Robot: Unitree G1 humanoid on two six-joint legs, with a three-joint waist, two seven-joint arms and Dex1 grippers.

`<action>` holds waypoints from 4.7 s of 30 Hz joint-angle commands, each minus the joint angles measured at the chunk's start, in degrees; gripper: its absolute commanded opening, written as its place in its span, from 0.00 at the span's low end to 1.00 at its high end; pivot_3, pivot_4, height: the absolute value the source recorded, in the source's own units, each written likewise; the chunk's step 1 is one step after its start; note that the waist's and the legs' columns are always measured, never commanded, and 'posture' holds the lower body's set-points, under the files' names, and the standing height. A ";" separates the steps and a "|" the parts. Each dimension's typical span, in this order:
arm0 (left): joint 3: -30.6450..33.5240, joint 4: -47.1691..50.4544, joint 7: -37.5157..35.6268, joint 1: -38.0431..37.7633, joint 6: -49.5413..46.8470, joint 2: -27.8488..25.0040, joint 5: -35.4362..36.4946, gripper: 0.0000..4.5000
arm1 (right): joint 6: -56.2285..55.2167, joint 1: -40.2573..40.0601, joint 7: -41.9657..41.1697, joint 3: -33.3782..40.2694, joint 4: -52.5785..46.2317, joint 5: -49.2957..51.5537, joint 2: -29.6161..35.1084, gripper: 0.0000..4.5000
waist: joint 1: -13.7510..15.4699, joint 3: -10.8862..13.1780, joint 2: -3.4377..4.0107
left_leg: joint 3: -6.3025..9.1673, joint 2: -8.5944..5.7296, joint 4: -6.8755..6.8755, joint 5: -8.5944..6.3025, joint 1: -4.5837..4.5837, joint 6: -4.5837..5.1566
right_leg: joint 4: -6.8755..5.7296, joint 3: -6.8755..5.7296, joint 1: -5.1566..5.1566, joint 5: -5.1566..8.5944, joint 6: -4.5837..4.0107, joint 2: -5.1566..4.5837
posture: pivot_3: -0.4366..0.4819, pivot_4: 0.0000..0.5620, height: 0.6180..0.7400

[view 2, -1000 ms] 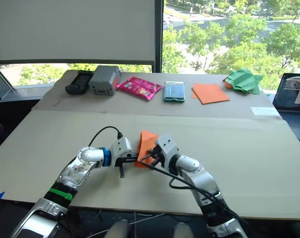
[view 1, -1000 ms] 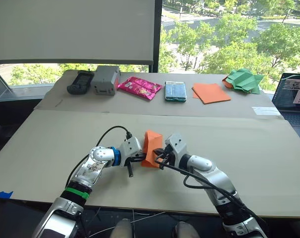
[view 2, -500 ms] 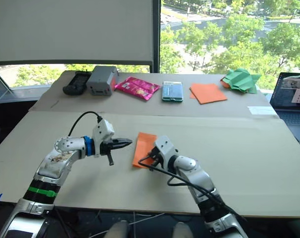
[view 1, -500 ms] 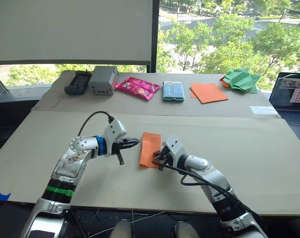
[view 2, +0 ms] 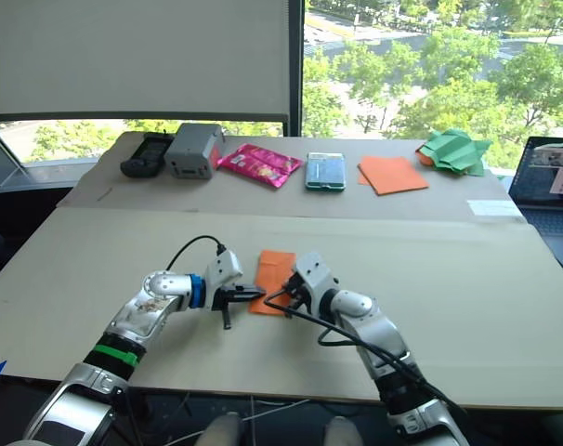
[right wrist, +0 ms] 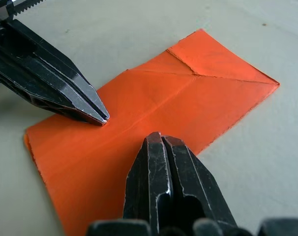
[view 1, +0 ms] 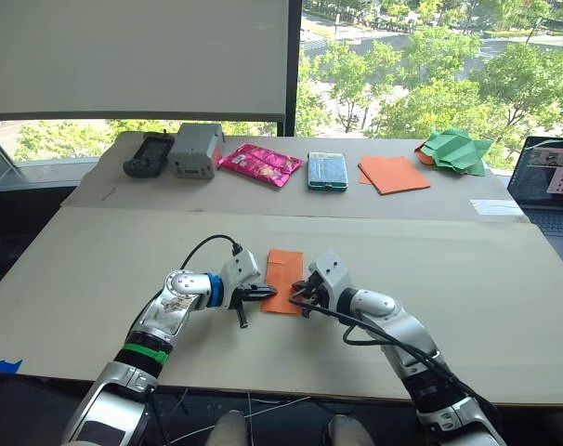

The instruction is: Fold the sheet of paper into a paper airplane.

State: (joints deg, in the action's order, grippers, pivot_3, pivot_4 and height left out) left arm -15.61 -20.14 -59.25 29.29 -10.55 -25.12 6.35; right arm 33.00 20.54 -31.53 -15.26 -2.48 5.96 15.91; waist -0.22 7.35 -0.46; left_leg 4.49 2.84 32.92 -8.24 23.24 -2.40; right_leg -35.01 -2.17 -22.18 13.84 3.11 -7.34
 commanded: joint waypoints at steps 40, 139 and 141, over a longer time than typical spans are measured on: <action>-0.19 5.72 0.56 -5.75 -0.75 -2.90 -2.44 0.00 | -26.03 28.06 -10.88 0.83 54.10 -6.94 -3.75 0.01 | -0.99 -0.24 0.14 | 0.00 0.00 -0.04 0.01 -0.27 0.01 | -0.21 0.10 0.06 0.03 -0.05 0.04 | 0.48 0.27 0.69; -0.93 -1.25 -0.83 4.00 2.97 3.05 -3.45 0.00 | 8.38 -0.44 0.33 3.78 -9.89 4.16 12.44 0.01 | 0.76 0.19 -0.14 | -0.03 -0.02 -0.08 0.02 0.22 0.03 | 0.03 0.03 0.04 0.12 0.05 0.02 | 0.48 0.27 0.69; -1.06 -1.00 -0.63 3.43 2.94 2.81 -3.71 0.00 | 8.25 -1.14 0.29 3.50 -9.09 3.57 12.38 0.01 | 0.79 0.19 -0.14 | -0.03 -0.01 -0.07 0.02 0.22 0.03 | 0.04 0.03 0.04 0.13 0.04 0.02 | 0.48 0.27 0.69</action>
State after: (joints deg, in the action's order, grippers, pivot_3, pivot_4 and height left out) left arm -17.03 -23.15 -60.07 32.96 -7.77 -22.06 2.81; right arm 41.80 19.31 -31.24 -11.90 -10.74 10.15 28.15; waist 0.57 7.54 -0.60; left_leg 4.47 2.83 32.86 -8.22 23.46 -2.38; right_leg -34.97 -2.14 -22.16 13.97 3.16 -7.32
